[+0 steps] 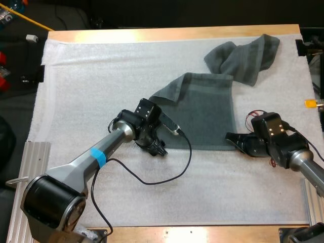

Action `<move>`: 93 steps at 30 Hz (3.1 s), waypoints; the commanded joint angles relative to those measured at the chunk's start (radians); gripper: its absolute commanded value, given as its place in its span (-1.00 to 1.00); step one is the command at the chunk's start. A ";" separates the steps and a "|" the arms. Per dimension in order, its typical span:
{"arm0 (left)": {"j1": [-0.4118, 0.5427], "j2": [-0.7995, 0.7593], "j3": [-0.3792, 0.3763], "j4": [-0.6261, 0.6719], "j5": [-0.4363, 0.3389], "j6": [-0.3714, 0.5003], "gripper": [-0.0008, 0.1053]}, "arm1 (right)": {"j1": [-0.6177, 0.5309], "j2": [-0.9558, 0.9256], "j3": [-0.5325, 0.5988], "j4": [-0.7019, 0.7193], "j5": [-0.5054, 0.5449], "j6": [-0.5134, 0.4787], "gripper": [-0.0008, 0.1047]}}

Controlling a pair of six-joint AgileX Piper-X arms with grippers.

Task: Pick towel from pile, fold and stack

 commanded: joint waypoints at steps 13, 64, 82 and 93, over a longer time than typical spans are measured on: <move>-0.003 0.003 -0.003 -0.012 -0.013 0.003 -0.09 | 0.001 -0.009 -0.001 0.009 0.006 -0.016 -0.99; -0.003 -0.520 -0.012 0.267 0.038 -0.060 -0.96 | 0.001 -0.359 -0.118 0.263 -0.002 -0.084 -0.99; -0.278 -0.602 0.111 0.426 0.096 -0.082 -0.96 | 0.290 -0.424 -0.123 0.598 -0.011 -0.091 -0.99; -0.160 -0.552 0.183 0.190 0.143 -0.089 -0.96 | 0.262 -0.302 -0.073 0.366 0.073 0.071 -0.99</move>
